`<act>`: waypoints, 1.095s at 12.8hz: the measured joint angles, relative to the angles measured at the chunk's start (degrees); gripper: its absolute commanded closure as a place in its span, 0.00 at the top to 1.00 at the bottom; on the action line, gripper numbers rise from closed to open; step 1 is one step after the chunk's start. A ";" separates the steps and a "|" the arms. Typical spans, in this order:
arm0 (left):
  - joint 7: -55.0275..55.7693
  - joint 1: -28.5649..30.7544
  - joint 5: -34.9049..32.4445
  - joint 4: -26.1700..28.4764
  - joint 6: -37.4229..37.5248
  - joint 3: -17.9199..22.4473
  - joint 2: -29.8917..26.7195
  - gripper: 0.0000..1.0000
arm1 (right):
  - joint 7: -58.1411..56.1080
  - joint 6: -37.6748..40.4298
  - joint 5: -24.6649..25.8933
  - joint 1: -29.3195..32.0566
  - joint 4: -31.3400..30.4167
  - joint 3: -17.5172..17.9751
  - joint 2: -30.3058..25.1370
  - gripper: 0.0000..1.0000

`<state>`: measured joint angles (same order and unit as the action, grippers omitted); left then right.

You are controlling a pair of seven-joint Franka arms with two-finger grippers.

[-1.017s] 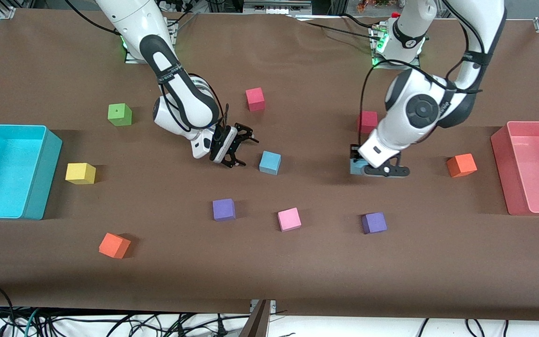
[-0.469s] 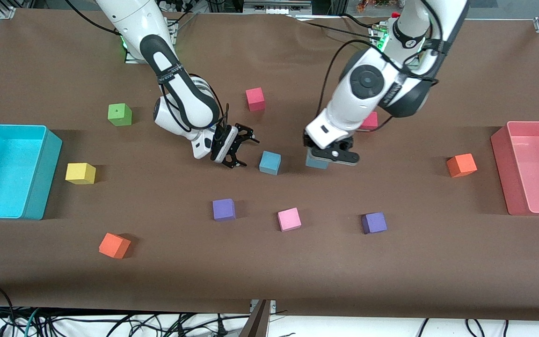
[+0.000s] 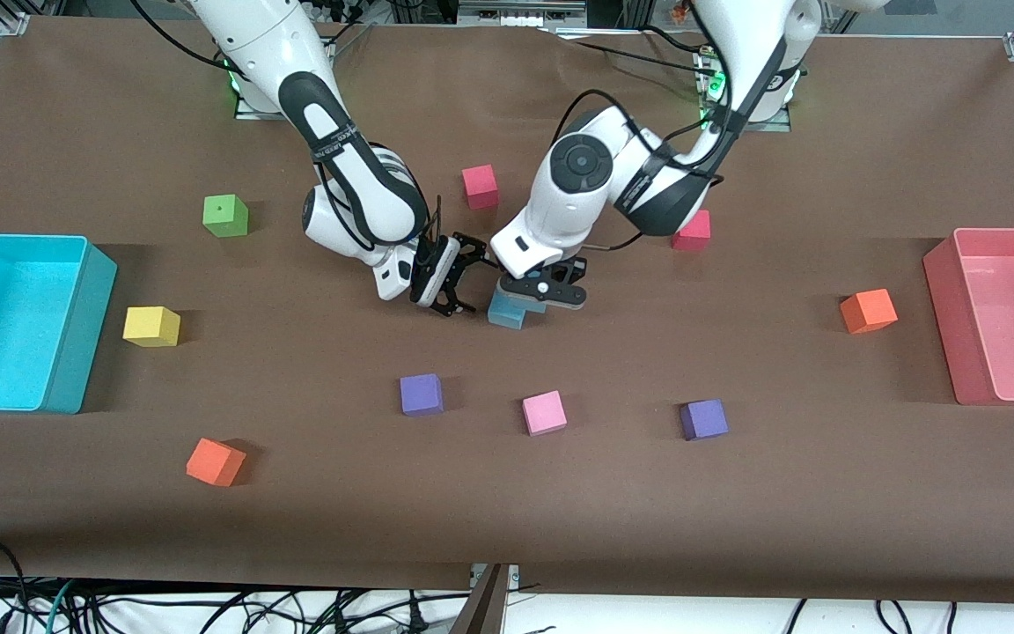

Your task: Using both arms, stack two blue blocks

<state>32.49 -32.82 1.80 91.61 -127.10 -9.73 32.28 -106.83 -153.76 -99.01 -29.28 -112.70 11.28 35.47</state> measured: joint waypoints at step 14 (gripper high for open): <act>0.06 -3.77 0.37 -6.02 2.05 1.67 6.76 0.00 | -0.16 0.00 0.00 -0.20 0.37 0.00 0.32 1.00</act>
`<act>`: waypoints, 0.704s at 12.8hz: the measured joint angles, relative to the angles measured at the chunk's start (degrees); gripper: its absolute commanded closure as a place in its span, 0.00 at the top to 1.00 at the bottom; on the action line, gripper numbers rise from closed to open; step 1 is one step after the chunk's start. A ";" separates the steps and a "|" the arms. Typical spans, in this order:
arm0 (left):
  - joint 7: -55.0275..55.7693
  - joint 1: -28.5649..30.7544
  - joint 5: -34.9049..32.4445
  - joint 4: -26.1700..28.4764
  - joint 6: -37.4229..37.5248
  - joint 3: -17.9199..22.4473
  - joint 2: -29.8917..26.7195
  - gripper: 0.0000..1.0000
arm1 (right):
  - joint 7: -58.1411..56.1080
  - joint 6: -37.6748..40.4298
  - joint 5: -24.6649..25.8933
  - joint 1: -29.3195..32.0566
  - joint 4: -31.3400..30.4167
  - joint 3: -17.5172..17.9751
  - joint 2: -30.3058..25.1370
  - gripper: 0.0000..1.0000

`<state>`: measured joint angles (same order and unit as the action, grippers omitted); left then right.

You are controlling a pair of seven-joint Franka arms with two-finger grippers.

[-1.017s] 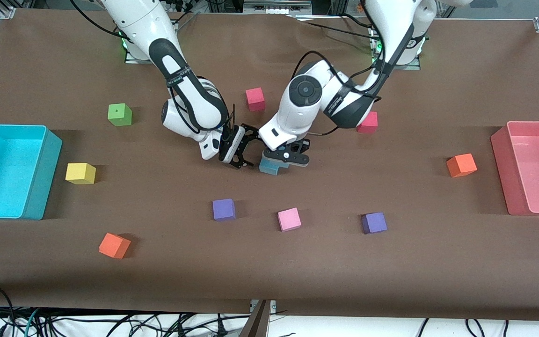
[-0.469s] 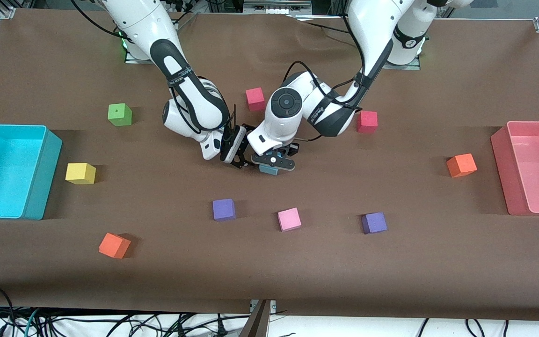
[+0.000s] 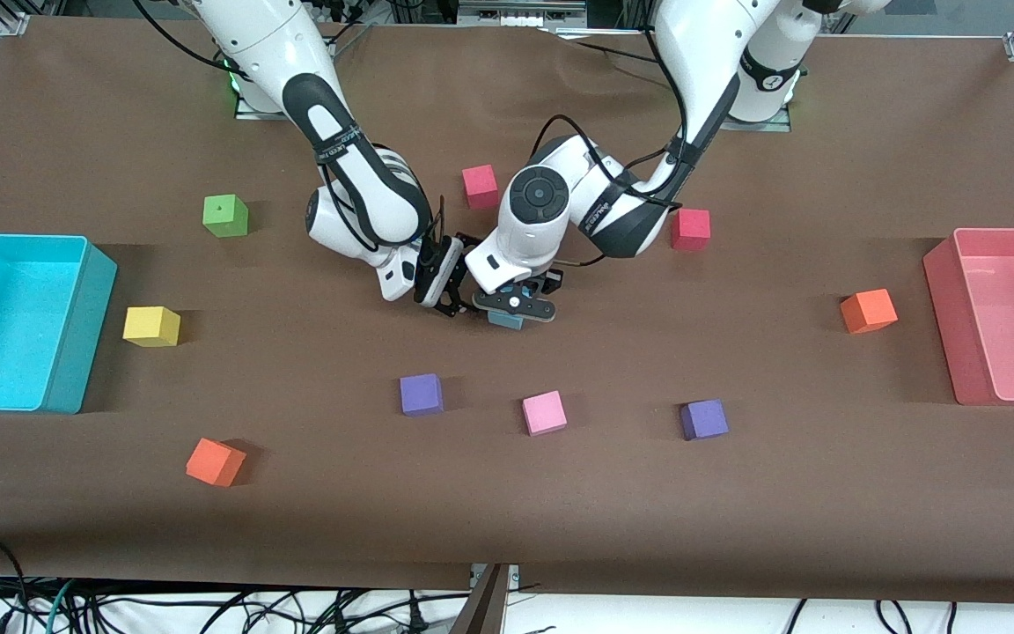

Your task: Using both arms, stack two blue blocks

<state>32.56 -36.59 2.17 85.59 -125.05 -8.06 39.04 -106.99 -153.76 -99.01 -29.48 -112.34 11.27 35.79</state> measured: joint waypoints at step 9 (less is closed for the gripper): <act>0.65 -0.96 0.05 -0.16 0.13 0.20 0.98 1.00 | -0.01 -0.01 0.00 -0.01 0.00 0.00 -0.01 1.00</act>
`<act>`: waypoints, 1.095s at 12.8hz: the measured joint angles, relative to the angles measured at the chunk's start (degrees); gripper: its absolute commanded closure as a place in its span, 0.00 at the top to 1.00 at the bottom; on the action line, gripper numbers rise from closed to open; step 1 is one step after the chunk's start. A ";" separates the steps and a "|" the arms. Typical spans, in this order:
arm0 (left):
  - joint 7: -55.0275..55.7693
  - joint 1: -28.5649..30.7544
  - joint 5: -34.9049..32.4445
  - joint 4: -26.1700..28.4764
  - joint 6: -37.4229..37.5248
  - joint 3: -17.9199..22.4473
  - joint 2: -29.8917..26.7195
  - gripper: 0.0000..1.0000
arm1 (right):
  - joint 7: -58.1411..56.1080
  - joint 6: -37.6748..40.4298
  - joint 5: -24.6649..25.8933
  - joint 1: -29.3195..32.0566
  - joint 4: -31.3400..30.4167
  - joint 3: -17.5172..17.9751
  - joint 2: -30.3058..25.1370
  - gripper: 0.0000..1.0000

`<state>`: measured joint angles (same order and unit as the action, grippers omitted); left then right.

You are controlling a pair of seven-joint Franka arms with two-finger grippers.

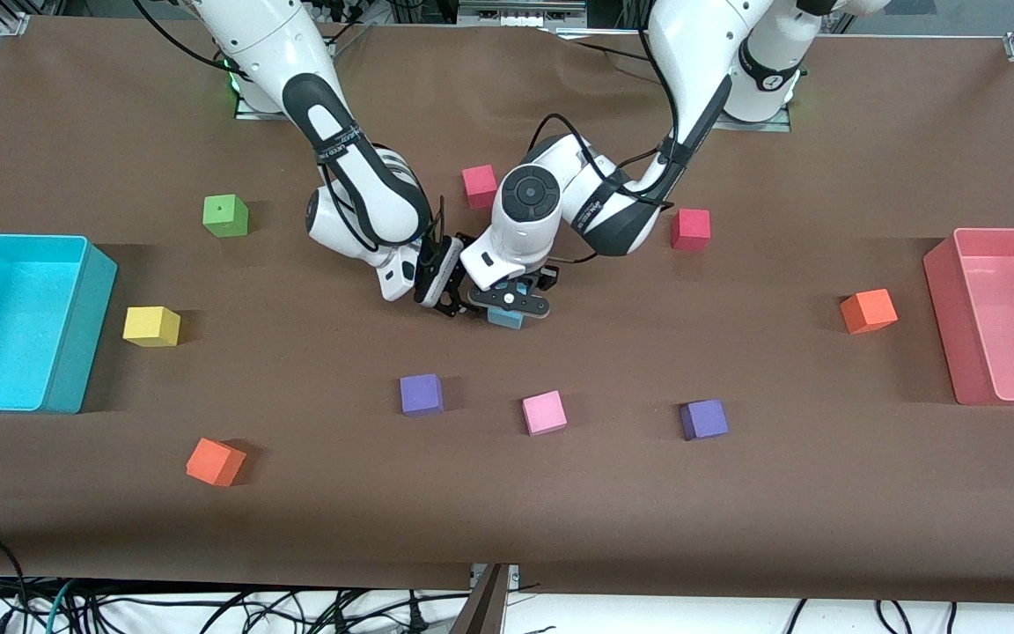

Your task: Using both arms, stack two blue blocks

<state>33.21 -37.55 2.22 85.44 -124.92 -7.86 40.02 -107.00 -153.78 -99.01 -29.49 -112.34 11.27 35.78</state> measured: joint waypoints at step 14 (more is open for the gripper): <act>0.17 1.81 3.42 -2.06 4.40 2.19 -5.96 1.00 | 2.54 6.97 1.69 4.76 -15.62 -0.15 -12.96 1.00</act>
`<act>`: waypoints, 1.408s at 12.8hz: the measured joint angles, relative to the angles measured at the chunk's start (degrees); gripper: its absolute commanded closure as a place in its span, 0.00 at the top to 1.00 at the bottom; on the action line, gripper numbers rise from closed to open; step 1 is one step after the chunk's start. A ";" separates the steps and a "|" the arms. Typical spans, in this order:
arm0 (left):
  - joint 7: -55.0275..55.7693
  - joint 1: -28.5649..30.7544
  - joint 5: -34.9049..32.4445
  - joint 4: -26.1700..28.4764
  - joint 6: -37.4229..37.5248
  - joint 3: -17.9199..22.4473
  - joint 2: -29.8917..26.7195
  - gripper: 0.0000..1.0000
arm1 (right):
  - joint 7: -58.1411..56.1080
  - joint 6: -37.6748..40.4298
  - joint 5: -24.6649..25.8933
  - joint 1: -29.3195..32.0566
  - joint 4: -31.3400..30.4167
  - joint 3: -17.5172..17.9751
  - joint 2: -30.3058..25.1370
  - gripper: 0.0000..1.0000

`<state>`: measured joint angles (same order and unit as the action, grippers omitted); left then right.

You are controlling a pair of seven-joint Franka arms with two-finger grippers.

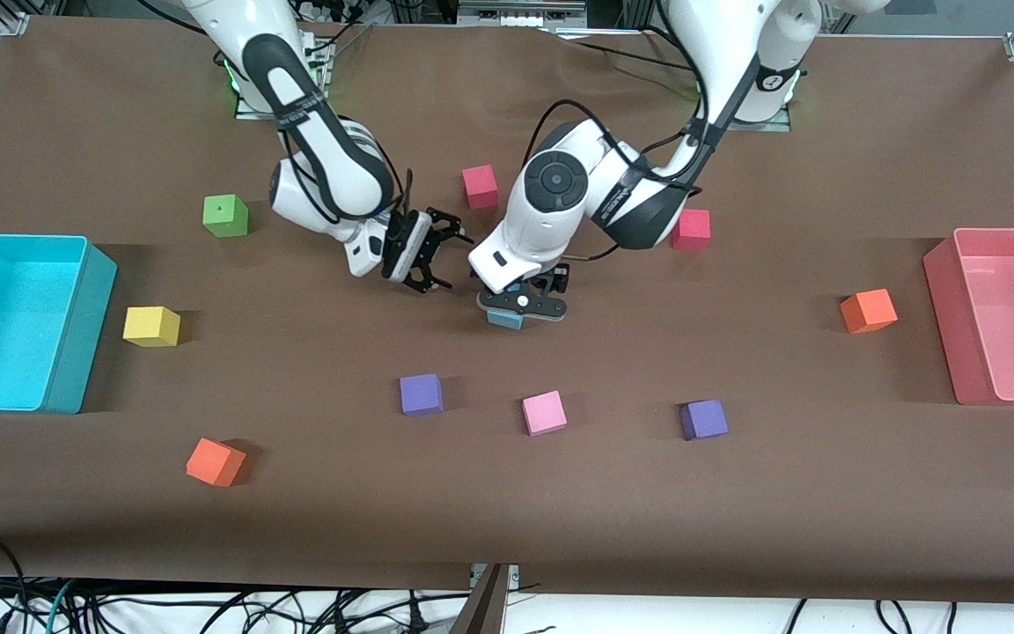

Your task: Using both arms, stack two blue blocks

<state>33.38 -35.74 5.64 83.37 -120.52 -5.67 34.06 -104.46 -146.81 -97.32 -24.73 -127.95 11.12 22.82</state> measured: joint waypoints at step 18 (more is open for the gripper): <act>-17.08 30.21 -5.89 12.07 31.70 0.40 -36.00 1.00 | 96.66 53.25 97.22 17.35 21.78 -7.47 -22.32 1.00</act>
<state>16.30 -5.54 -0.26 95.44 -88.82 -5.28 -1.94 -7.80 -93.56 -0.10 -7.38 -106.17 3.65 0.50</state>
